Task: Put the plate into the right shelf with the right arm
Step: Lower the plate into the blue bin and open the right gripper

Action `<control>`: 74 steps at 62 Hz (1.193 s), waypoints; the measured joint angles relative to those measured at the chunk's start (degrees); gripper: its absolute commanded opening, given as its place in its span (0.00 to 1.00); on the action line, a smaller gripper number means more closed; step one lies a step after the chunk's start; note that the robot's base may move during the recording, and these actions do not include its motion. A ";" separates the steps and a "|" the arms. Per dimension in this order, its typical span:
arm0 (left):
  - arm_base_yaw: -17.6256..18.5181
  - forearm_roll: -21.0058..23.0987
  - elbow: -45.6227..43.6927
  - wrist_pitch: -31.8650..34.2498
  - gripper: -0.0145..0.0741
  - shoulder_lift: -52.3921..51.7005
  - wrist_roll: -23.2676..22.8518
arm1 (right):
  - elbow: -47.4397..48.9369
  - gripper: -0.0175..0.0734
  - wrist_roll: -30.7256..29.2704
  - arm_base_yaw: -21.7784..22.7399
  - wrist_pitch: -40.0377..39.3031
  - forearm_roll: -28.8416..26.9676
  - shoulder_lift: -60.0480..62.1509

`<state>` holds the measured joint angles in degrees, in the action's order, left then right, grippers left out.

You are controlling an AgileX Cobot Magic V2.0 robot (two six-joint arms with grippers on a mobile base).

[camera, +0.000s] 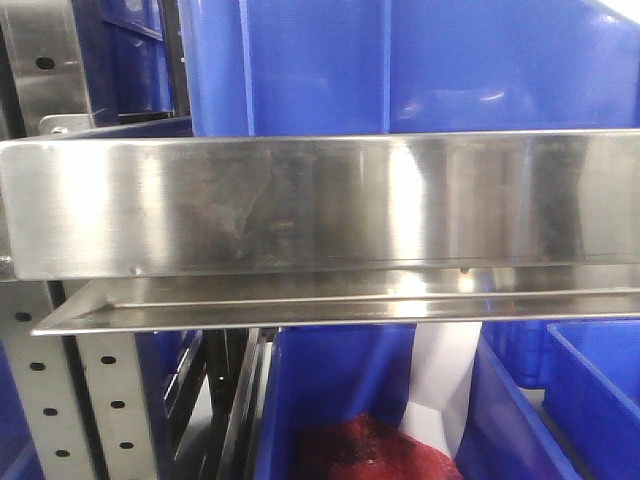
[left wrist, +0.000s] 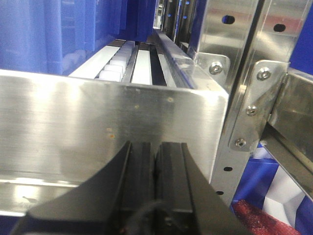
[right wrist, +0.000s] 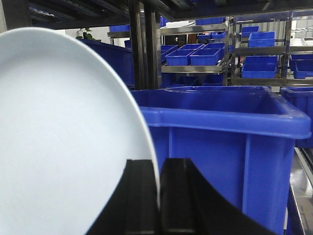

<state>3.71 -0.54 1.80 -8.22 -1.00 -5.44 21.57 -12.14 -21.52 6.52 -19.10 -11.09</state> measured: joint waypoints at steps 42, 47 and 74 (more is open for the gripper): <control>0.00 0.00 0.00 0.00 0.11 0.00 0.00 | 10.85 0.25 2.13 0.00 -8.03 -3.84 -1.67; 0.00 0.00 0.00 0.00 0.11 0.00 0.00 | 15.82 0.25 2.28 0.00 -8.40 -4.14 -5.78; 0.00 0.00 0.00 0.00 0.11 0.00 0.00 | 38.68 0.25 -0.18 0.00 -7.92 -4.23 -42.33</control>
<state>3.71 -0.54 1.80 -8.22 -1.00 -5.44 60.25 -12.32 -21.52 -1.40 -23.33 -53.42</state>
